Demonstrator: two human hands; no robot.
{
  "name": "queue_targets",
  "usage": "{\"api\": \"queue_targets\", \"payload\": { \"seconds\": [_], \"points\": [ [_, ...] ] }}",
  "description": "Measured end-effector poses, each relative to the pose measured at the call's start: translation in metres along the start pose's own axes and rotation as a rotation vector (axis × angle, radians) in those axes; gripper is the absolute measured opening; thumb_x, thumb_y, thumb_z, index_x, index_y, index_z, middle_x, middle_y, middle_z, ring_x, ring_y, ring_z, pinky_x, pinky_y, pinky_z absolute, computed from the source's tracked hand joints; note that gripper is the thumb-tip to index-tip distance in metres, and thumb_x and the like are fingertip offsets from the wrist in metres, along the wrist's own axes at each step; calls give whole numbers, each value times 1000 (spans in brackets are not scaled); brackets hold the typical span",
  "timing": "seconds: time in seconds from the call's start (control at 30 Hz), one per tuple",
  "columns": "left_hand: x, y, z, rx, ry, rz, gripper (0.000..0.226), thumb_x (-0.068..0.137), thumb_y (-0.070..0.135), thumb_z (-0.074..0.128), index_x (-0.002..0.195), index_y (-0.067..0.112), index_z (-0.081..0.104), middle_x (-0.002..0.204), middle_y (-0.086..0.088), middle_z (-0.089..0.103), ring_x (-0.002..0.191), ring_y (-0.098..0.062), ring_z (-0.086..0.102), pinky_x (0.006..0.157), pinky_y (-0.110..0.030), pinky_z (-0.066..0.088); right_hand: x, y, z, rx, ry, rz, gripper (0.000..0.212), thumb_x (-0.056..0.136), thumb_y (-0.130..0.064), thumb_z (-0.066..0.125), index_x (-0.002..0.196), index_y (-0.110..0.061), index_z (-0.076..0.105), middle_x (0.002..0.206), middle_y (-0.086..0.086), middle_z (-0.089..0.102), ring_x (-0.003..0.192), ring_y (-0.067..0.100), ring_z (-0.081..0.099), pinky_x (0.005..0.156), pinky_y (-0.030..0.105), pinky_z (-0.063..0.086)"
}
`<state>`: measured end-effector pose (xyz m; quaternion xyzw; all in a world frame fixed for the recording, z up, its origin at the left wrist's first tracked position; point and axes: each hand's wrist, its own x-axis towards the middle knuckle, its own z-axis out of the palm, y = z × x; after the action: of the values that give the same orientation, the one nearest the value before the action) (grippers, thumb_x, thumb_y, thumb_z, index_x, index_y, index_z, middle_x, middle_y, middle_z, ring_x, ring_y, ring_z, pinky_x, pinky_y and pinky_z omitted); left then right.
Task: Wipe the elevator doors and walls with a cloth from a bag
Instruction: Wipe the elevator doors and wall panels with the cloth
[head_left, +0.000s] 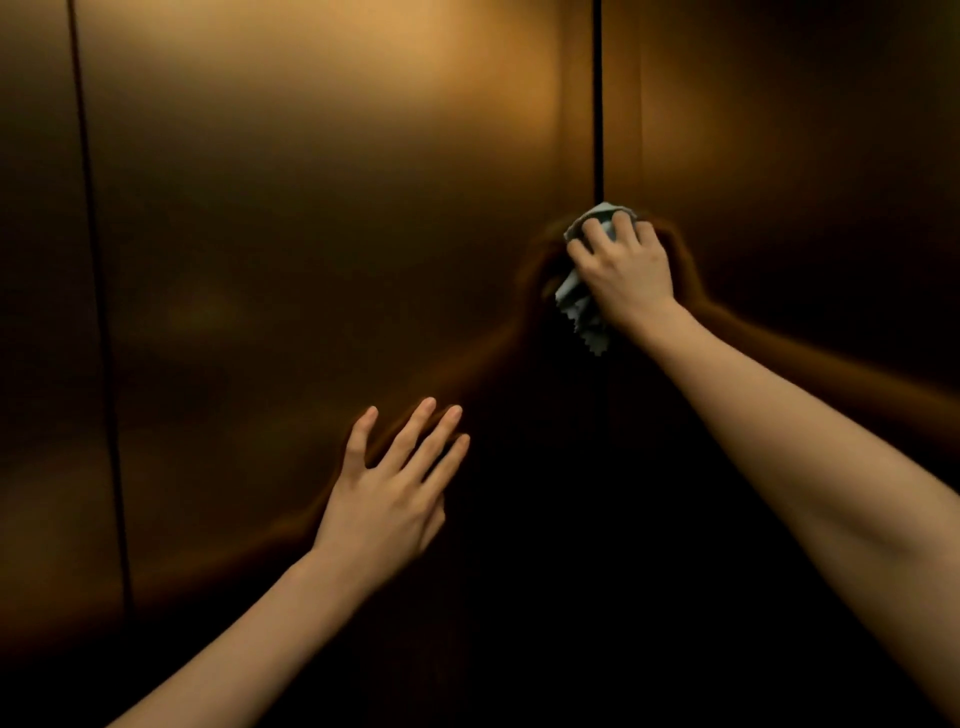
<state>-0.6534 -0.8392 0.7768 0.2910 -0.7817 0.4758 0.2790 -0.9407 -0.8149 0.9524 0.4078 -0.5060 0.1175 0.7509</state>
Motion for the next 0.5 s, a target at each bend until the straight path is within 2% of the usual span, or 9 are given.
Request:
{"api": "queue_targets", "payload": {
  "seconds": [0.1,0.2,0.37,0.5],
  "points": [
    [0,0,0,-14,6,5,59,84,39,31,137,19,47,150,-8,35,140,-25,21,108,-58,12,-13,-1,6,32,8,-103,23,80,-12,52,100,-9,64,104,12,63,92,38,61,68,40,51],
    [0,1,-2,-29,-3,-16,59,83,40,32,136,20,49,150,-7,36,140,-24,22,109,-57,10,-12,8,12,3,13,-168,18,79,-11,56,96,-11,64,99,11,63,90,37,61,66,38,50],
    [5,2,-10,-7,-21,-68,59,84,40,32,137,20,48,151,-8,33,141,-26,25,109,-57,13,24,17,2,-15,-80,-33,20,77,-12,64,97,-11,65,104,11,64,92,37,62,69,38,51],
    [14,-4,-20,20,-11,-89,59,84,40,32,138,20,47,151,-8,33,140,-27,28,108,-55,15,7,-2,-1,17,-159,-15,23,73,-10,69,95,-6,66,103,14,64,89,39,62,70,41,53]
  ]
}}
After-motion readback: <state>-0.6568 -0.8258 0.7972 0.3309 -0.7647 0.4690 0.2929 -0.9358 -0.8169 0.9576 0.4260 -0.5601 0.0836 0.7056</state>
